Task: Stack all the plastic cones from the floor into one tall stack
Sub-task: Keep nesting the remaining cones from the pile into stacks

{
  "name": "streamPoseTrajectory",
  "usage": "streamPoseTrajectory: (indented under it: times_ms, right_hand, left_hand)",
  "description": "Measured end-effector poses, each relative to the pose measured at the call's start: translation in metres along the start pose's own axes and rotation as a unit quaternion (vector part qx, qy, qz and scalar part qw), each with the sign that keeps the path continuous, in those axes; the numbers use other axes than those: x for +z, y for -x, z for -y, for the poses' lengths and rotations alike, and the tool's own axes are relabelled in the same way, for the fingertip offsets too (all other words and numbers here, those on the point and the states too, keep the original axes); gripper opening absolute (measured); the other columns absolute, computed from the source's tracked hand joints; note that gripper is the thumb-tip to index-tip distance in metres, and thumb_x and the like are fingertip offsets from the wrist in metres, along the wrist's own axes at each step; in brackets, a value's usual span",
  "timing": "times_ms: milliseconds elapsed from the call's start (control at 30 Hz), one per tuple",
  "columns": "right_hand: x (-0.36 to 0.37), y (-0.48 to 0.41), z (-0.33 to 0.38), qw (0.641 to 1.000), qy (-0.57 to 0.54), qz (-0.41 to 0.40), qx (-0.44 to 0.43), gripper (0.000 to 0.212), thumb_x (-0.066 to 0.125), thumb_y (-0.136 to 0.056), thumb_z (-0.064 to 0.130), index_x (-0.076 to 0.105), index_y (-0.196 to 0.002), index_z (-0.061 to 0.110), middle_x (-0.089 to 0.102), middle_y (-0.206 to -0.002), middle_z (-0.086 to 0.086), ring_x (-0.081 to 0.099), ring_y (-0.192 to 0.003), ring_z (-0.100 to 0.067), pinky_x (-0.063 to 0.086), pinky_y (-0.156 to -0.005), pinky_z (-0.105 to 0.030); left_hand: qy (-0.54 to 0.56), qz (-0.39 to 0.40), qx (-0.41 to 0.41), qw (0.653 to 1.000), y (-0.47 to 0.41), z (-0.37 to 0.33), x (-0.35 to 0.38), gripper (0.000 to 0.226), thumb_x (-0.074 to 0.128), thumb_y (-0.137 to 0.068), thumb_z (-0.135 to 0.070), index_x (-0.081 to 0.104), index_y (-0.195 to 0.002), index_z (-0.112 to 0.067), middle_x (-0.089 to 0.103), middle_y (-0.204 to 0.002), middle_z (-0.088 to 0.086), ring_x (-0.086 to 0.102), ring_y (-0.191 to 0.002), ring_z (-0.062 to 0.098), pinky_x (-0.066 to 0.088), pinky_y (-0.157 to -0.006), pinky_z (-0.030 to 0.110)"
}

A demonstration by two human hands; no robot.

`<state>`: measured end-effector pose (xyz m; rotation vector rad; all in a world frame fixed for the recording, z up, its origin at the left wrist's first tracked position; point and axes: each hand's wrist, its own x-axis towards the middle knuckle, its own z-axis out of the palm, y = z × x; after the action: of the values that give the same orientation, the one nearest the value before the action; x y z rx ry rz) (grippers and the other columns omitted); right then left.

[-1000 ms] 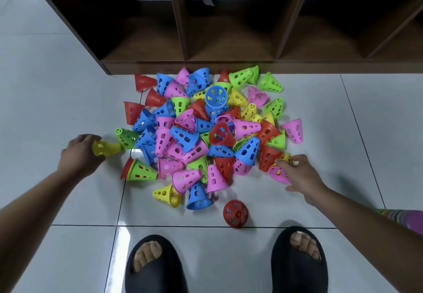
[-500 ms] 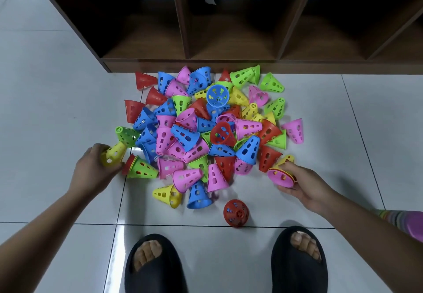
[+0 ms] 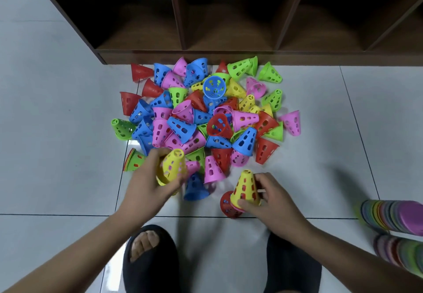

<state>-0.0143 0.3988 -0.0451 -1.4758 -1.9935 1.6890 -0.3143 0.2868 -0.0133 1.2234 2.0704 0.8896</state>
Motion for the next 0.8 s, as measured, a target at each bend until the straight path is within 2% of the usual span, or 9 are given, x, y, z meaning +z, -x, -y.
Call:
streamPoseTrajectory:
  times_ms: [133, 367, 433, 500, 600, 667, 800]
  right_hand:
    - [0.009, 0.002, -0.005, 0.998, 0.041, 0.025, -0.032, 0.056, 0.088, -0.071, 0.05, 0.06, -0.119, 0.04, 0.055, -0.121, 0.019, 0.065, -0.114, -0.008, 0.061, -0.093, -0.035]
    - [0.005, -0.001, -0.019, 0.994, 0.063, 0.038, -0.079, 0.05, 0.086, -0.075, 0.032, 0.064, -0.12, 0.039, 0.059, -0.124, 0.015, 0.063, -0.122, -0.009, 0.053, -0.106, -0.034]
    - [0.002, -0.002, -0.024, 0.992, 0.08, 0.05, -0.081, 0.053, 0.082, -0.077, 0.023, 0.063, -0.124, 0.039, 0.058, -0.126, 0.017, 0.06, -0.125, -0.009, 0.052, -0.107, -0.034]
    - [-0.003, -0.004, -0.026, 0.99, 0.098, 0.051, -0.089, 0.053, 0.078, -0.08, 0.019, 0.062, -0.127, 0.037, 0.057, -0.127, 0.02, 0.059, -0.124, -0.005, 0.052, -0.105, -0.032]
    - [-0.014, -0.014, -0.025, 0.987, 0.128, 0.008, -0.1, 0.047, 0.075, -0.086, 0.014, 0.062, -0.126, 0.035, 0.053, -0.127, 0.022, 0.056, -0.118, 0.003, 0.052, -0.098, -0.029]
    - [-0.024, -0.027, -0.024, 0.979, 0.165, -0.041, -0.117, 0.042, 0.074, -0.088, 0.015, 0.062, -0.125, 0.032, 0.049, -0.131, 0.018, 0.054, -0.118, 0.002, 0.05, -0.097, -0.031]
    - [-0.046, -0.061, -0.025, 0.948, 0.255, -0.129, -0.139, 0.041, 0.075, -0.085, 0.013, 0.065, -0.123, 0.024, 0.047, -0.138, 0.005, 0.048, -0.128, -0.02, 0.046, -0.106, -0.038]
  left_hand:
    - [0.017, 0.059, 0.006, 0.998, 0.01, -0.005, 0.03, 0.054, 0.088, -0.083, -0.049, 0.05, -0.12, -0.041, 0.07, -0.104, -0.016, 0.07, -0.09, 0.004, 0.054, -0.071, 0.02]
    - [0.038, 0.143, 0.057, 0.987, 0.022, -0.015, 0.073, 0.049, 0.086, -0.087, -0.045, 0.052, -0.121, -0.043, 0.068, -0.112, -0.024, 0.07, -0.101, 0.002, 0.056, -0.081, 0.022]
    - [0.031, 0.157, 0.07, 0.985, 0.024, -0.015, 0.082, 0.049, 0.085, -0.087, -0.044, 0.05, -0.122, -0.046, 0.066, -0.116, -0.028, 0.068, -0.106, 0.0, 0.054, -0.084, 0.019]
    - [0.009, 0.169, 0.077, 0.983, 0.026, -0.013, 0.09, 0.053, 0.082, -0.088, -0.051, 0.047, -0.128, -0.047, 0.064, -0.119, -0.028, 0.065, -0.11, -0.001, 0.054, -0.089, 0.022]
    - [-0.023, 0.185, 0.089, 0.979, 0.026, -0.005, 0.1, 0.057, 0.075, -0.09, -0.06, 0.046, -0.137, -0.045, 0.062, -0.132, -0.026, 0.06, -0.121, -0.001, 0.053, -0.098, 0.027]
    - [-0.039, 0.193, 0.105, 0.975, 0.028, 0.0, 0.104, 0.058, 0.074, -0.092, -0.06, 0.047, -0.141, -0.042, 0.06, -0.14, -0.025, 0.057, -0.128, -0.001, 0.051, -0.102, 0.026]
    - [-0.064, 0.2, 0.128, 0.969, 0.031, 0.004, 0.106, 0.065, 0.075, -0.091, -0.058, 0.046, -0.146, -0.041, 0.057, -0.144, -0.021, 0.054, -0.131, 0.004, 0.048, -0.103, 0.023]
